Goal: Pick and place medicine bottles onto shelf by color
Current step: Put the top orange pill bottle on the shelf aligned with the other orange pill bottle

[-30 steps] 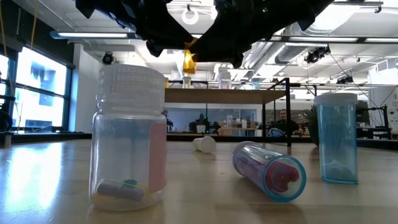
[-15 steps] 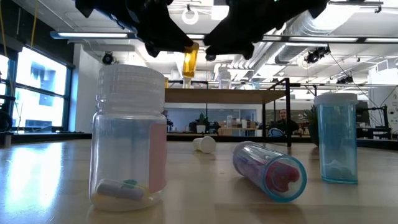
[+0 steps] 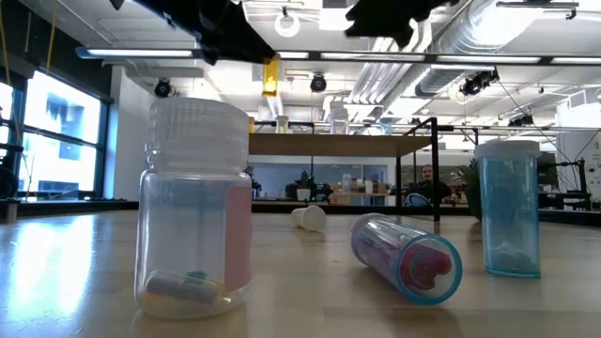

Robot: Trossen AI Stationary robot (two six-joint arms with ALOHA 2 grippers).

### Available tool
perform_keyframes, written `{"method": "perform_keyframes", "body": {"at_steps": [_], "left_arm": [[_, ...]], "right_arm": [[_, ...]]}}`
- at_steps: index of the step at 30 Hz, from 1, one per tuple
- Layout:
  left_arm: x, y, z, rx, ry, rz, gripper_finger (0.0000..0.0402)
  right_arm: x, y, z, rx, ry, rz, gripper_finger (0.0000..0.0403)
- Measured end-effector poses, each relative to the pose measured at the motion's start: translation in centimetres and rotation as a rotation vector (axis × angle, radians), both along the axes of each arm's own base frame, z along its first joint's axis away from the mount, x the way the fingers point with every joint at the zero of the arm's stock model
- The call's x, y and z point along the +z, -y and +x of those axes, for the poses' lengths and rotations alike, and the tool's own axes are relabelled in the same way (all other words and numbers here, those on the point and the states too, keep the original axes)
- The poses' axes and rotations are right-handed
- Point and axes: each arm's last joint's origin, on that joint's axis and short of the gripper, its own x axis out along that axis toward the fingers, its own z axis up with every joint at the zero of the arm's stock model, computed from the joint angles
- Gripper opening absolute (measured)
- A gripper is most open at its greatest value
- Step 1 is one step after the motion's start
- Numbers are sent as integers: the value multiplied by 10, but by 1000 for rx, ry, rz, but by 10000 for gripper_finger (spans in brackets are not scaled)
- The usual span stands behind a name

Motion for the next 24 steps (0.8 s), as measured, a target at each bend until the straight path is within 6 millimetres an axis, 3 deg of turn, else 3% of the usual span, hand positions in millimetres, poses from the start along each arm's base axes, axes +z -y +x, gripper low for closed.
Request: {"method": "perform_keyframes", "body": {"at_steps": [12,24], "left_arm": [[-9,-54,-31,277,39,-20,106],[-18,-86,-41,426,64,-86,106]], "right_arm": [[56,9,-64,-76,218,-52,158],[72,13,-109,-76,271,-39,158]]}}
